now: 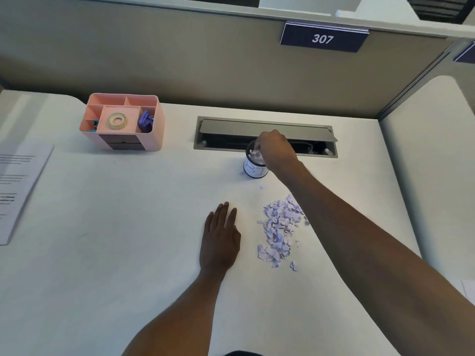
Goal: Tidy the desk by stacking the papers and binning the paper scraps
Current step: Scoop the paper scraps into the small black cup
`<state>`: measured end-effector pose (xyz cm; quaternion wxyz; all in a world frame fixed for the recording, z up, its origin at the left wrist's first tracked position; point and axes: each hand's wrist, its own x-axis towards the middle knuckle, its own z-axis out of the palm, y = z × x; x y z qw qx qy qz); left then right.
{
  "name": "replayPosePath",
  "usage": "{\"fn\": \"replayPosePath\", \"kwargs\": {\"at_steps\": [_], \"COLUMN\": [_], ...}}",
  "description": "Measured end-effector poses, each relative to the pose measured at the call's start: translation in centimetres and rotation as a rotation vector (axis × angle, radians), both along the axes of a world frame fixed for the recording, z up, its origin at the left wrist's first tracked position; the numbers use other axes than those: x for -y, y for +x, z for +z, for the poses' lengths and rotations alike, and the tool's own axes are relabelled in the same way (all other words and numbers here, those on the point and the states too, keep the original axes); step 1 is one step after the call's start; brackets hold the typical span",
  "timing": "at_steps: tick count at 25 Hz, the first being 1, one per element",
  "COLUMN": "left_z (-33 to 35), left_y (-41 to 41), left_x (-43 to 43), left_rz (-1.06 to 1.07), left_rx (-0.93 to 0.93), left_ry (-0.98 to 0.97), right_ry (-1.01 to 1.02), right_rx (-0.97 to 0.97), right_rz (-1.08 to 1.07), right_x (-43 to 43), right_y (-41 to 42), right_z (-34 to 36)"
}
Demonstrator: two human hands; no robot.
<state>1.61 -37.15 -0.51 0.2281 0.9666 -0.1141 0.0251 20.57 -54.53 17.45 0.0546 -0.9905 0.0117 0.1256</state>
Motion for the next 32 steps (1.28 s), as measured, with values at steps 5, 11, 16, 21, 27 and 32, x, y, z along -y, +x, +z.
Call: {"fn": "replayPosePath", "kwargs": {"at_steps": [5, 11, 16, 21, 27, 32], "left_z": [0.1, -0.2, -0.2, -0.2, 0.0, 0.3], "left_y": [-0.1, 0.2, 0.2, 0.1, 0.0, -0.1], "left_x": [0.2, 0.2, 0.2, 0.2, 0.1, 0.2], "left_rz": [0.015, 0.018, 0.02, 0.017, 0.013, 0.015], "left_rx": [-0.009, -0.061, -0.056, -0.03, -0.014, -0.027], "left_ry": [0.011, 0.04, 0.046, 0.038, 0.035, 0.035], "right_ry": [0.099, 0.138, 0.042, 0.062, 0.152, 0.114], "right_rx": [0.455, 0.142, 0.122, 0.145, 0.231, 0.235], "right_rz": [0.021, 0.207, 0.233, 0.217, 0.066, -0.197], "right_x": [-0.4, -4.6, -4.8, -1.1, 3.4, 7.5], "right_y": [-6.9, -9.5, -7.3, -10.6, -13.5, -14.2], "right_z": [-3.0, -9.9, -12.1, -14.1, -12.8, -12.5]}}
